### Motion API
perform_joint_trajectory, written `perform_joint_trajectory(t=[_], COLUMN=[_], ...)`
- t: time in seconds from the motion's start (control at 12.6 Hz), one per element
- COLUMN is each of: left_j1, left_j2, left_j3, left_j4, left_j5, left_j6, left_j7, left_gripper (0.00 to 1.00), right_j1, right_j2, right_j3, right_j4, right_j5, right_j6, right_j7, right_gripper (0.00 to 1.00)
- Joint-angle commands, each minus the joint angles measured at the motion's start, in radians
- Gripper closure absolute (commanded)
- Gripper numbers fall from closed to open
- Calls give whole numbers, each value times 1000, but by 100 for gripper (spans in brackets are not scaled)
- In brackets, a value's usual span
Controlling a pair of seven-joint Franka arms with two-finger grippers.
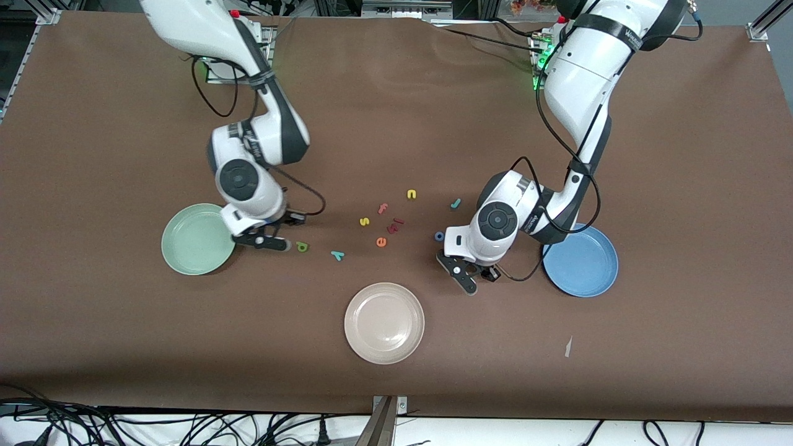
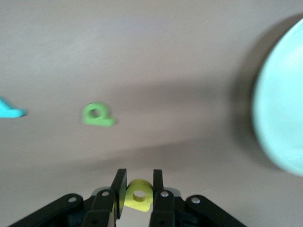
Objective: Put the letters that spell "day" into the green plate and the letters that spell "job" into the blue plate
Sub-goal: 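Drop the yellow d on the green plate while the left drops pink p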
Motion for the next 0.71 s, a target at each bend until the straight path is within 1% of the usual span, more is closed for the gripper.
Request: perform_joint_trajectory(t=[0.0, 0.24, 0.4, 0.56, 0.64], left_j1=[21, 57, 122, 185, 227], left_j2=[-43, -97, -115, -116, -117], left_j3=[5, 9, 9, 14, 14], left_j4=[-7, -13, -17, -23, -33], left_j5=[21, 22, 22, 24, 31], left_j6=[-66, -190, -236, -274, -287], left_j7=[30, 86, 182, 278, 315], left_gripper=[96, 95, 95, 96, 96], right_j1=[-55, -64, -85, -98, -122], right_j2=[-39, -43, -43, -42, -36], right_j3=[-42, -119, -162, -209, -212], right_j4=[-5, 4, -3, -8, -8], right_j5=[67, 67, 67, 67, 67], right_j6=[-56, -125, -153, -158, -158], right_j7=[-218, -369, -474, -579, -587], right_gripper=[91, 91, 90, 87, 84])
